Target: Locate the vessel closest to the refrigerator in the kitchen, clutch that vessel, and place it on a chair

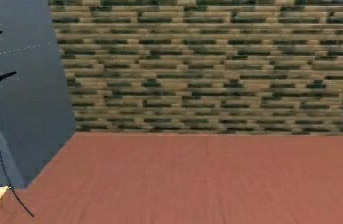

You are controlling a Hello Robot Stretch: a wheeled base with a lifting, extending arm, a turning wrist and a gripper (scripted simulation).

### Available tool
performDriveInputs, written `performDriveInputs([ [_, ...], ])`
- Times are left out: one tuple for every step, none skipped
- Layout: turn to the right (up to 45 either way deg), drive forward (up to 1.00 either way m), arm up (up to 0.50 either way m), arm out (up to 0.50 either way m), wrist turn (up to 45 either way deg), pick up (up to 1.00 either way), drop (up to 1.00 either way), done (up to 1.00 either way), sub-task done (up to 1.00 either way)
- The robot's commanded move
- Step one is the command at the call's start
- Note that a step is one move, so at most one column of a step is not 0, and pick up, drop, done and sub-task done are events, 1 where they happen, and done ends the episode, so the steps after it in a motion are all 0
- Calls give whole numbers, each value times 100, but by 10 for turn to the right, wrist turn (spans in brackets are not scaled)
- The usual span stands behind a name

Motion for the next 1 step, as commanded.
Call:
performDriveInputs([
  [0, 50, 0, 0, 0, 0, 0, 0, 0],
])
